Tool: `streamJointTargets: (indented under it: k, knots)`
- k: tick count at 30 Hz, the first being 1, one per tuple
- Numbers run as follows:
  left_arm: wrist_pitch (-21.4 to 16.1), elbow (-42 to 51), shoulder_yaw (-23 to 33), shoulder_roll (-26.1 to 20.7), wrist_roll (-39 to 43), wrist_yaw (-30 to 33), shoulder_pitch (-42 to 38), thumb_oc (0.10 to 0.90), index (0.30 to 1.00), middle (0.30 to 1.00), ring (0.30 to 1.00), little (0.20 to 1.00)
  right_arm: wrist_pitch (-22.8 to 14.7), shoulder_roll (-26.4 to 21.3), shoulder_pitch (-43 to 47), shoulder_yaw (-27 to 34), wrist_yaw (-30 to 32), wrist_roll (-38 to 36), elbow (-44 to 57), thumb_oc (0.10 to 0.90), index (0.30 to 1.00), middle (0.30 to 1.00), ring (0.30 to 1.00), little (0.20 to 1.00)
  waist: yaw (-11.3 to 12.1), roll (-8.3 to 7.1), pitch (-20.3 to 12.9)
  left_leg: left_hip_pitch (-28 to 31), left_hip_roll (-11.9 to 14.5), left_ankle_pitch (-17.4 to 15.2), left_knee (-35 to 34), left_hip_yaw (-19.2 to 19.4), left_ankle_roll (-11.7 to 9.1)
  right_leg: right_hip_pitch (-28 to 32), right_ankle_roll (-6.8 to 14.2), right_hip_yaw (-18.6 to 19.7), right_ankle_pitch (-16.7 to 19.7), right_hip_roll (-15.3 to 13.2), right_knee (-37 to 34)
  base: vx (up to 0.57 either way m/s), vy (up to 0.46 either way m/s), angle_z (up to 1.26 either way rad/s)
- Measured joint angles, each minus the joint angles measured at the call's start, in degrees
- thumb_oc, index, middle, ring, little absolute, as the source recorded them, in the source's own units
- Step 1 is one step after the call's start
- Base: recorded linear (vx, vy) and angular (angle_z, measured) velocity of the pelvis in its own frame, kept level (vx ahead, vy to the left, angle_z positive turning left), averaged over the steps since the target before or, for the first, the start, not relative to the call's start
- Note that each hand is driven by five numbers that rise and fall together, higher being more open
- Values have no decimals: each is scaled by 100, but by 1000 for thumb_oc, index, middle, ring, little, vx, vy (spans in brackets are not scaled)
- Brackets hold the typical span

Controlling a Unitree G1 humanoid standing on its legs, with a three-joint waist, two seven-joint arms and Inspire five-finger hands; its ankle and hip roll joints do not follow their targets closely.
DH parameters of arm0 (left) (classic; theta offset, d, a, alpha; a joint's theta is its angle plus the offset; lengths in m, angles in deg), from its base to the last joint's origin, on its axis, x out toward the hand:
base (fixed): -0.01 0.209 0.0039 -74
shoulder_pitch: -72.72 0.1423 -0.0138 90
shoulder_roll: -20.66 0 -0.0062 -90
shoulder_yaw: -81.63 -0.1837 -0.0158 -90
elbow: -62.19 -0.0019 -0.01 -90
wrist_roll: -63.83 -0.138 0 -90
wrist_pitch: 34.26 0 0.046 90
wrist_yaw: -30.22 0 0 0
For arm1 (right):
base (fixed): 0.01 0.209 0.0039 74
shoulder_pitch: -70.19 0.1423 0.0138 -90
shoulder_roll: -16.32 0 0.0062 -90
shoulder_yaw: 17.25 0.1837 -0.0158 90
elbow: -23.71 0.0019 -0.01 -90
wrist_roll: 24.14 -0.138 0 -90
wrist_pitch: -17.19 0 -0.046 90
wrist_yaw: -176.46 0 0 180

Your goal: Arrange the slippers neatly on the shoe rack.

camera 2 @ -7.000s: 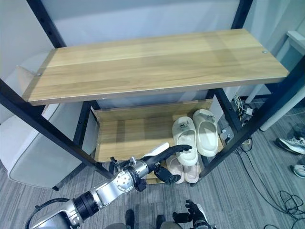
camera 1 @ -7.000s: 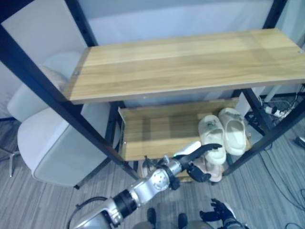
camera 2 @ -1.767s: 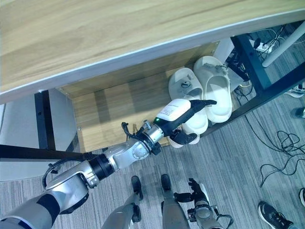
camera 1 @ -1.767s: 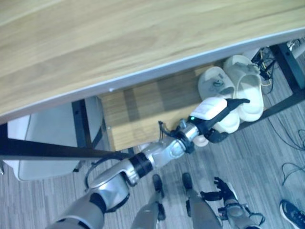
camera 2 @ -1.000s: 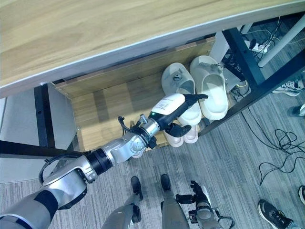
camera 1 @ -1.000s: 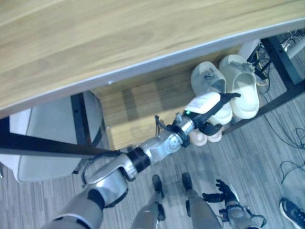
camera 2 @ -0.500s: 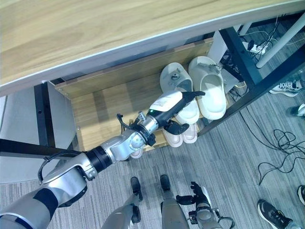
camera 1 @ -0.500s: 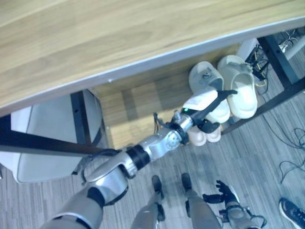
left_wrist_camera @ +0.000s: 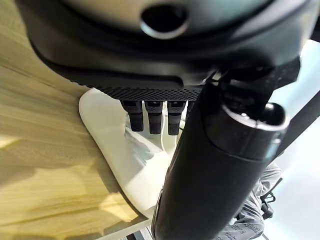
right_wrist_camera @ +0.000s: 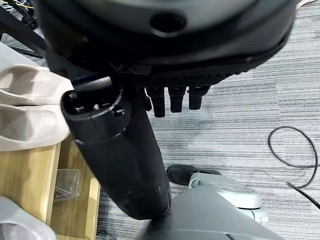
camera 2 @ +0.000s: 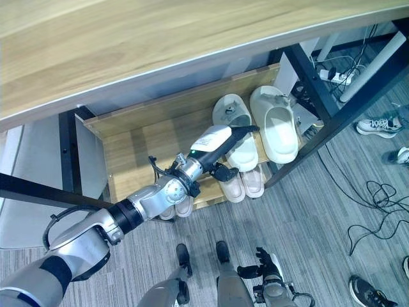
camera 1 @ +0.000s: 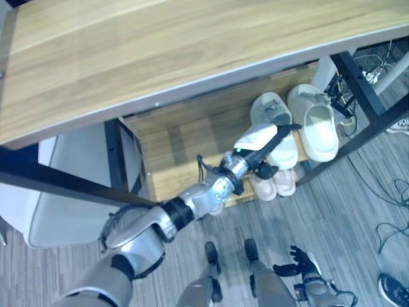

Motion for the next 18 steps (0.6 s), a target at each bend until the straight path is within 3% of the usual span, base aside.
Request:
streamJointTargets:
  k: [9, 18]
  knots:
    - [-2, 431, 39, 29, 268, -160, 266, 800, 900, 900, 900, 900, 47, 129, -5, 156, -18, -4, -61, 800, 900, 900, 900, 900, 4, 8, -19, 299, -6, -17, -3, -28, -1, 361, -4, -29, 8, -10, -95, 5, -5, 1]
    - [-10, 472, 10, 88, 272, -263, 568, 800, 900, 900, 900, 900, 141, 171, -118, 158, -24, -5, -234, 800, 900, 900, 900, 900, 0, 99, -388, 413, -7, -37, -4, -39, -11, 518, 20, -34, 9, -12, -195, -3, -15, 0]
